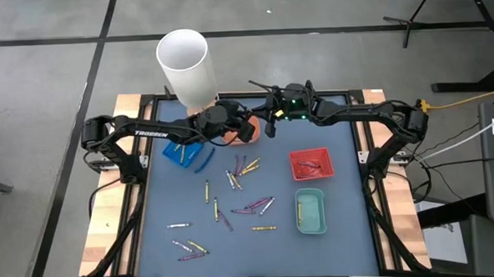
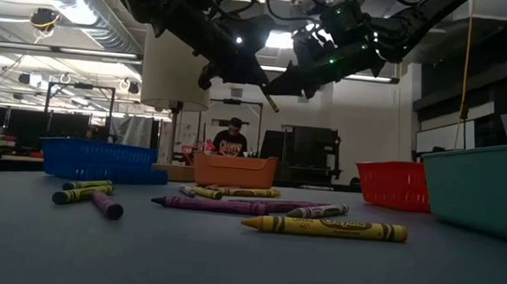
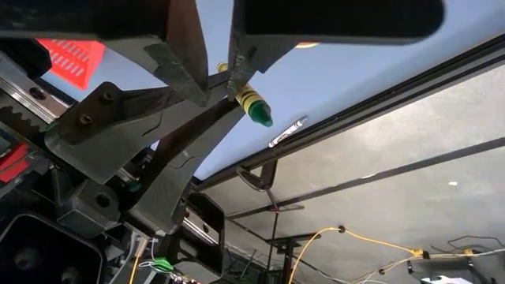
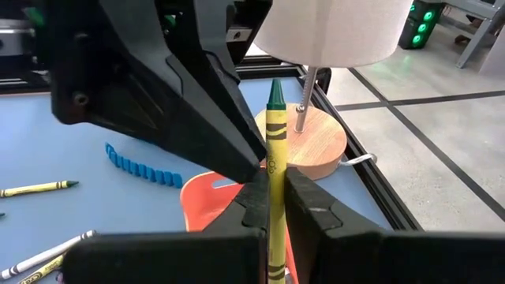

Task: Sort crayons
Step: Put the green crayon into the dark blue bin

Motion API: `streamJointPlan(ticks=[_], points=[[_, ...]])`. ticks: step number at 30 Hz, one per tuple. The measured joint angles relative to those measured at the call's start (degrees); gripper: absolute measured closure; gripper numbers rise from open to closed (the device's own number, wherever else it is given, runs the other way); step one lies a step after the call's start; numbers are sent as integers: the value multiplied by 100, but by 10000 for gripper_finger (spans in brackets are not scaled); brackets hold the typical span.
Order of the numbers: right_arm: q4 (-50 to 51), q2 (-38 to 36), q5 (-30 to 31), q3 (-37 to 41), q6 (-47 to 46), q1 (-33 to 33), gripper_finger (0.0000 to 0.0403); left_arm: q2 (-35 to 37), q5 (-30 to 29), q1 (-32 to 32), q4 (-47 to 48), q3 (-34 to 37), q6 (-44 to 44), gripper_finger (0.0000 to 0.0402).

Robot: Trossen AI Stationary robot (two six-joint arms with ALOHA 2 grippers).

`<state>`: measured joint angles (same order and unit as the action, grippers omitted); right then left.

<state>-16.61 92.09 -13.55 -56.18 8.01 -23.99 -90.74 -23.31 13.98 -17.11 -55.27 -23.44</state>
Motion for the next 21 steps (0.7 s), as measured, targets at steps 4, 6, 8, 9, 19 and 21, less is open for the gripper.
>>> streamJointPlan(ticks=[4,6,8,9,19,21], points=[[21,1,-11,0,-5,2,382,0,-15,0,1,0,2,389],[30,-2,-21,0,-7,4,382,0,-16,4,1,0,2,393],[50,0,-25,0,-13,4,382,0,-17,4,1,0,4,397],[59,0,-27,0,-13,4,382,0,-16,4,1,0,4,398],[69,0,-19,0,-20,4,382,0,-11,2,1,0,7,401],[69,0,-17,0,-20,4,382,0,-11,2,1,0,7,401]])
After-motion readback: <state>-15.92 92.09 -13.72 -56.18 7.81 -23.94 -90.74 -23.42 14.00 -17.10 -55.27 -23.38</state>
